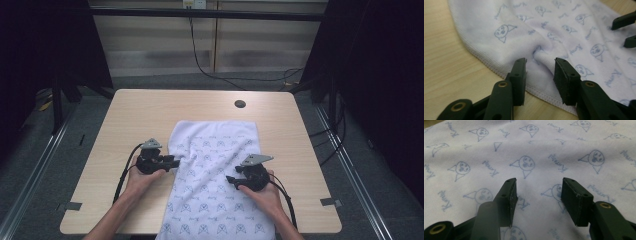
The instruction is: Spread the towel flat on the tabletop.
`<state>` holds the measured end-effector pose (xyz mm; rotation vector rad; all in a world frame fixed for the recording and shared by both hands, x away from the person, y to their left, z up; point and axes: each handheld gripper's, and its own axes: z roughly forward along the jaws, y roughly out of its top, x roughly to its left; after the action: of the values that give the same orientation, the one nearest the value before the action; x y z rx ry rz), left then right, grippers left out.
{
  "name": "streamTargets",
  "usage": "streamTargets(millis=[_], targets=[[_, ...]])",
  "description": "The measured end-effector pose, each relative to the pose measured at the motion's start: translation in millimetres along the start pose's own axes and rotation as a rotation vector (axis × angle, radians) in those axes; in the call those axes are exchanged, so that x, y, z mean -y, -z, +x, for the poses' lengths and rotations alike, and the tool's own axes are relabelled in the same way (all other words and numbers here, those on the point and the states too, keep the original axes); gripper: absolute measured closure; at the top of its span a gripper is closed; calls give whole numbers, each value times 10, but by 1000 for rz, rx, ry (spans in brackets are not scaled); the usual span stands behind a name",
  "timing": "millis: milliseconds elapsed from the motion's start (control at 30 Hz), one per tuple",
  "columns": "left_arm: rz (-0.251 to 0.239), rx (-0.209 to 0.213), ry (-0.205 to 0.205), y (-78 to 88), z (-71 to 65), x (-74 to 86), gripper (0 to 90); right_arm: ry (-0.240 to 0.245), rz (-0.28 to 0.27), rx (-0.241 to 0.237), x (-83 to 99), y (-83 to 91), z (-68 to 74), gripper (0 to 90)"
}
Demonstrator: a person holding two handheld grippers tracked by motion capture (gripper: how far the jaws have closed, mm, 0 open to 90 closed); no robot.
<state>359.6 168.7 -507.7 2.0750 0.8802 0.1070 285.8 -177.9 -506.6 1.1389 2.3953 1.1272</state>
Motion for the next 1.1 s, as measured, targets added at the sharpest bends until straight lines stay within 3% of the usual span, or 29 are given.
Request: streamTargets(millis=[33, 67, 100, 167, 233, 333, 367, 433, 467, 533, 600, 733, 967, 1033, 1100], targets=[[10, -21, -38, -6, -47, -4, 617, -1, 2, 3, 3, 4, 7, 464], [10, -21, -38, -6, -47, -4, 681, -1, 2, 3, 3, 4, 7, 464], [19, -23, -74, -5, -63, 1, 681, -1, 2, 1, 5, 6, 11, 463], [27, -66, -132, 6, -88, 14, 765, 10, 5, 6, 9, 11, 17, 462], [38, -85, -131, 32, -69, 10, 868, 30, 16, 16, 24, 38, 36, 463], [37, -83, -97, 57, -26, 14, 875, 28, 25, 13, 47, 82, 23, 467], [20, -100, -95, 91, 14, 16, 875, 28, 25, 13, 47, 82, 23, 467], [-19, -78, -36, 181, 115, 21, 875, 15, 30, 12, 63, 111, 2, 468], [-35, -92, -27, 241, 153, 21, 875, 6, 37, 14, 69, 126, -2, 469], [-56, -60, -7, 349, 201, 29, 876, 19, 46, 20, 77, 148, -2, 468], [-35, -41, -44, 445, 134, 91, 875, 21, 48, 11, 111, 185, 40, 465], [-19, -2, -46, 517, 66, 220, 873, 29, 43, -4, 173, 242, 135, 464], [77, 80, -71, 637, -196, 526, 868, 52, 58, -68, 414, 510, 438, 465], [93, 117, -75, 712, -300, 604, 851, 48, 78, -93, 501, 630, 558, 466], [91, 148, -79, 795, -365, 669, 844, 48, 85, -105, 519, 658, 584, 466]])
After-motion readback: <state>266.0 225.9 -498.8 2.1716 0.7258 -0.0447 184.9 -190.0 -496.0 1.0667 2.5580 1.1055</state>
